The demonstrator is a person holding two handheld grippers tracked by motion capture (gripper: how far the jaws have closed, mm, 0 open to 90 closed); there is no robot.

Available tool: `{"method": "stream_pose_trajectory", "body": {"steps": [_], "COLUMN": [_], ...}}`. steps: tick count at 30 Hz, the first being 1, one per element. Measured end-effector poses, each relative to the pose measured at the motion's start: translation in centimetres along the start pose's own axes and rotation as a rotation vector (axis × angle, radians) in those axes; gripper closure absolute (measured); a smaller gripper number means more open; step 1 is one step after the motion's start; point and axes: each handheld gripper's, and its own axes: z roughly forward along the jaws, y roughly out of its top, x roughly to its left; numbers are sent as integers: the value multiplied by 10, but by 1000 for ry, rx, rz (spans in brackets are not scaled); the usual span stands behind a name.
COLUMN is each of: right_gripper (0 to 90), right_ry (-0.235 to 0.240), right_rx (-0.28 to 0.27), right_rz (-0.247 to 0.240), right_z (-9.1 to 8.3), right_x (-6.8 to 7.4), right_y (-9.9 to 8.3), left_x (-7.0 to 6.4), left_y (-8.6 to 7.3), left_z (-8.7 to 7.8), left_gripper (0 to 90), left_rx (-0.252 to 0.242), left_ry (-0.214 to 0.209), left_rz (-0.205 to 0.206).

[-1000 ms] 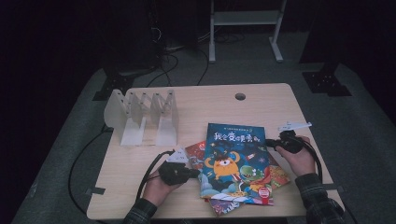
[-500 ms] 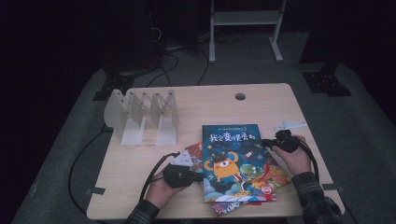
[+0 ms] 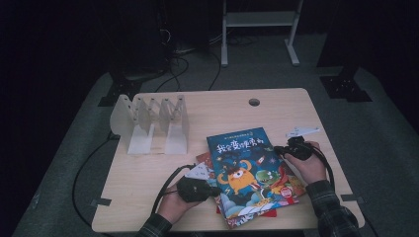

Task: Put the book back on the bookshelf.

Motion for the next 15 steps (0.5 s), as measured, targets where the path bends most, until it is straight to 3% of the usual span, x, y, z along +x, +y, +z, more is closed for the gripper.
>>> {"method": "stream_pose_trajectory", "body": {"steps": [5,10,12,14,15], "right_gripper": [893,892,891,890,880], "right_ry": [-2,29,207,120,111], "right_rx": [6,-10,-14,-8,11], "right_rz": [-17,-21,17,-67,-94], "right_z": [2,3,8,11,12], "right_x": [1,2,6,21,25], "right_y": [3,7,9,14,18], "left_x": [-3,-7,-10,-13,-15], "left_y": [2,5,6,8,8], "left_z": [1,6,11,15,16], "left_gripper": [895,895,891,882,878], "left_rx": [-8,-16,-5,5,4], "left_ry": [-3,-39,-42,-48,-48], "left_rz": [5,8,22,35,39]}}
